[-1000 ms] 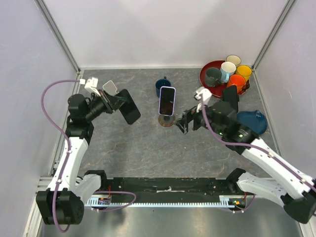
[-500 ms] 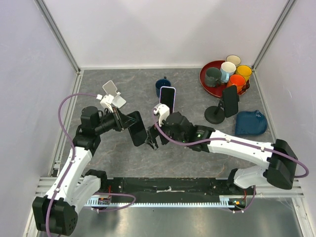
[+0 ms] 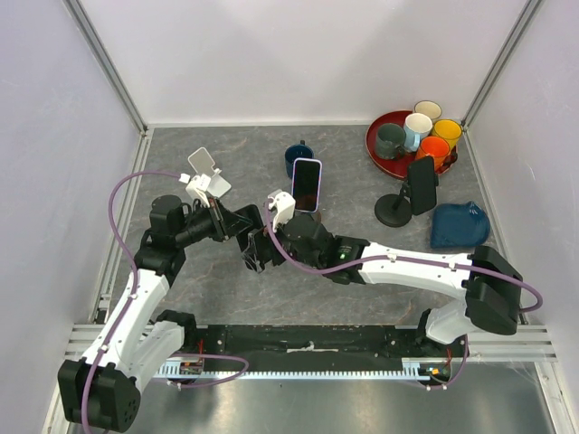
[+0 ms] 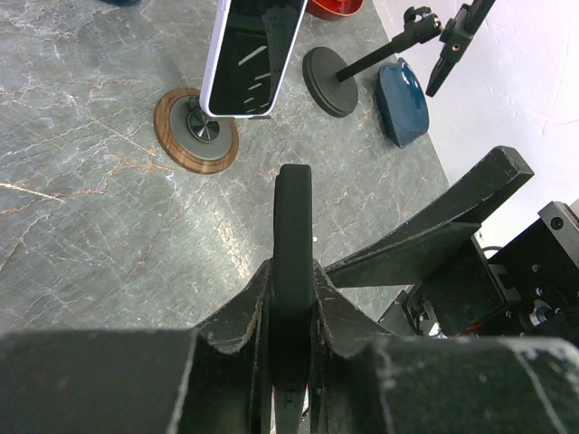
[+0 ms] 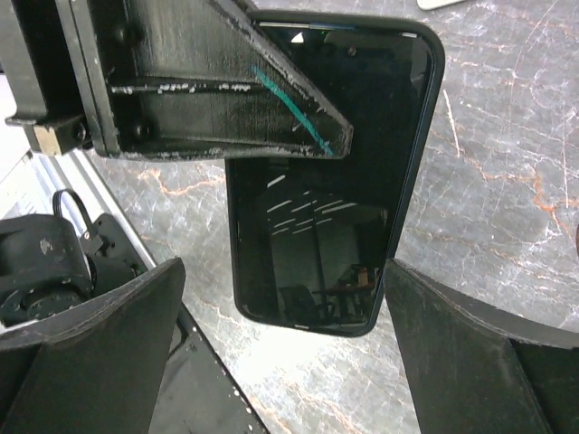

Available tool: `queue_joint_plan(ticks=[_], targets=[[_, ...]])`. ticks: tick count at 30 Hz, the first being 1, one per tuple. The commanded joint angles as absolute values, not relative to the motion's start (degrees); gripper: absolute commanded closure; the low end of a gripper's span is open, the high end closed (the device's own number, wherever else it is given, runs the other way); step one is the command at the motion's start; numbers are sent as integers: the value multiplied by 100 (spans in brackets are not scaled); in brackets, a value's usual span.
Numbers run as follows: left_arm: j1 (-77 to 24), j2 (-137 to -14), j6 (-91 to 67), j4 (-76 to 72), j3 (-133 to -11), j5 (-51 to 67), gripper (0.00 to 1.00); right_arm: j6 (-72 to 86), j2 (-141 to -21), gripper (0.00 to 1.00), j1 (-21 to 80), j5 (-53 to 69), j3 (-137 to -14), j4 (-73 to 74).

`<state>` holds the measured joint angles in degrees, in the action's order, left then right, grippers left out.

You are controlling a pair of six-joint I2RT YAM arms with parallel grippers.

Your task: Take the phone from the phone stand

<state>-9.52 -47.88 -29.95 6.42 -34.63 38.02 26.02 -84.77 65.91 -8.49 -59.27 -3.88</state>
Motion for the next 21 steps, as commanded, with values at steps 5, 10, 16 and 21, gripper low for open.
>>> queue_joint_plan(ticks=[5,10,16,21], targets=[[-1019,-4702,-2900,396,-3498,3990,98,2698,-8639,2,6732,-1547,-6188,-966],[-1028,-4720,-2892,396,-3498,4008,98,2786,-8719,2,6759,-1985,-6196,-897],[-1028,-4729,-2900,387,-3498,4025,98,2804,-8815,2,6785,-2013,-6188,-923],[-1037,-4746,-2900,387,-3498,4052,98,2777,-8947,2,6820,-1837,-6275,-993]])
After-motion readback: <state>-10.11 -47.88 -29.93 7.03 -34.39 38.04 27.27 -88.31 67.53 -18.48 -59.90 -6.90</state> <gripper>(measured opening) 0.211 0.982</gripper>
